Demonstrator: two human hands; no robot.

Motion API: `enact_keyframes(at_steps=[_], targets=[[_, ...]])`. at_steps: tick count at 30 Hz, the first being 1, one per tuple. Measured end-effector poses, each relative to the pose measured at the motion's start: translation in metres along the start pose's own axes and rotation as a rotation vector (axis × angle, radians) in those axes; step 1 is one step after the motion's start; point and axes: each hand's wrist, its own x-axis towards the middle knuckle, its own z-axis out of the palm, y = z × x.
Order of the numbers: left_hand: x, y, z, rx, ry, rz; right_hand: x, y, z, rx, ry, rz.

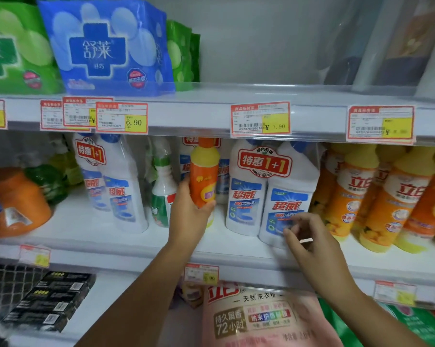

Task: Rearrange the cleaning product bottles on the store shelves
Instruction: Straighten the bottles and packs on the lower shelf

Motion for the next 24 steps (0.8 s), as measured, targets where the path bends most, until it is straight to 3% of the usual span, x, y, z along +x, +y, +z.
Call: enact_keyframes(at_steps=[6,11,14,24], targets=[[-0.048,0.029,-0.018,0.175,-0.143,0.189,-0.005,-0.025,0.007,0.072,-0.103,-0.001],[-0.078,0.067,-0.003,0.202,-0.182,0.257,-0.016,-0.051,-0.005,0.32,-0.244,0.021],[-0.099,0.082,0.02,0.246,-0.23,0.309,-0.019,-0.057,-0.02,0.349,-0.16,0.026],[-0.117,0.074,0.078,0.422,-0.451,0.44,-0.02,-0.007,-0.117,0.092,0.29,0.084]])
